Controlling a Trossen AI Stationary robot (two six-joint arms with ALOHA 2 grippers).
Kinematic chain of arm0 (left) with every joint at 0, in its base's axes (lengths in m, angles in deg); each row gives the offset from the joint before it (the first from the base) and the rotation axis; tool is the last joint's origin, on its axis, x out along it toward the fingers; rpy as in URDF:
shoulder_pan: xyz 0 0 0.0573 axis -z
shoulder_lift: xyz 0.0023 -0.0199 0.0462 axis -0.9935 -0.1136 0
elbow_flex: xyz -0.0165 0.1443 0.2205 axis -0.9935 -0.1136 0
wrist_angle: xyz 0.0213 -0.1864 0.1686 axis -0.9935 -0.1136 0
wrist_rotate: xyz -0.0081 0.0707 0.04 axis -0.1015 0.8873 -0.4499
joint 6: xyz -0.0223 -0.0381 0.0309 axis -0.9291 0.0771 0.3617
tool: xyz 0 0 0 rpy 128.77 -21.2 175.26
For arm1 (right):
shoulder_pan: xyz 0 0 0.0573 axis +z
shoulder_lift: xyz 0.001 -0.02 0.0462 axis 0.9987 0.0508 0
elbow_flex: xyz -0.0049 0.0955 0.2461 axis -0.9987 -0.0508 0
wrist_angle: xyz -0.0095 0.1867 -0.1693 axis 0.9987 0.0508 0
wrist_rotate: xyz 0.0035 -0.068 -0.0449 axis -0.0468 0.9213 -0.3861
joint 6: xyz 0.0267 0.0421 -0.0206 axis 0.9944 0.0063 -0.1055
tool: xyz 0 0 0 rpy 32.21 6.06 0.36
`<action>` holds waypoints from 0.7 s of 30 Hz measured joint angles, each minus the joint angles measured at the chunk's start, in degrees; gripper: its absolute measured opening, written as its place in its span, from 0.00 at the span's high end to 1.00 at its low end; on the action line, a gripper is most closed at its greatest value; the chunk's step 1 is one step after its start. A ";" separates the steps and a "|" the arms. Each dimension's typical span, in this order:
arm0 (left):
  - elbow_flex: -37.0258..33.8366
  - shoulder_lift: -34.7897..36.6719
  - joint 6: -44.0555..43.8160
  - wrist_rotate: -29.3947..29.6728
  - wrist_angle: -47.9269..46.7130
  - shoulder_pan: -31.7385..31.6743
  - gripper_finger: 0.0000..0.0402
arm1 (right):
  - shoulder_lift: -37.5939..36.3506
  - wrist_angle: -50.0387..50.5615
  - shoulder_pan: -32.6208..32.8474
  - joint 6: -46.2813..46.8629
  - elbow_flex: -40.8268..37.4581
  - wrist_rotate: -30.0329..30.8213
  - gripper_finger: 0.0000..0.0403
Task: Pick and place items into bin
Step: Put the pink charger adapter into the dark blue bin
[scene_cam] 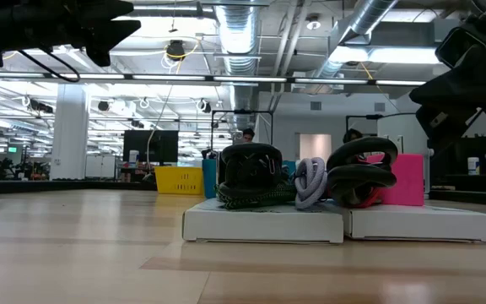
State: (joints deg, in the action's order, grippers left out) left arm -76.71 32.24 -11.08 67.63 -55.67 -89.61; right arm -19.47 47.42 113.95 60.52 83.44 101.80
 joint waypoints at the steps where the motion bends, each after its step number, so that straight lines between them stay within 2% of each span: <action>1: 0.00 0.00 -0.01 -0.01 0.00 0.01 0.54 | 1.14 -1.34 0.04 -0.27 0.00 0.00 0.96; 6: 0.00 0.00 -0.05 0.00 0.00 0.02 0.54 | 4.91 -2.65 -1.11 -0.41 0.09 0.10 0.90; 13: 0.00 0.00 0.42 0.79 0.00 0.02 0.54 | 8.01 -3.04 -5.12 1.98 0.43 -0.02 0.87; 21: 0.00 0.00 0.55 0.87 -0.04 0.02 0.54 | 11.88 -2.64 -5.84 2.91 2.84 -3.71 0.76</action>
State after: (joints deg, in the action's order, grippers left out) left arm -76.71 32.24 -10.52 68.50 -55.71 -89.59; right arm -7.59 44.78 108.11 63.43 86.28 98.09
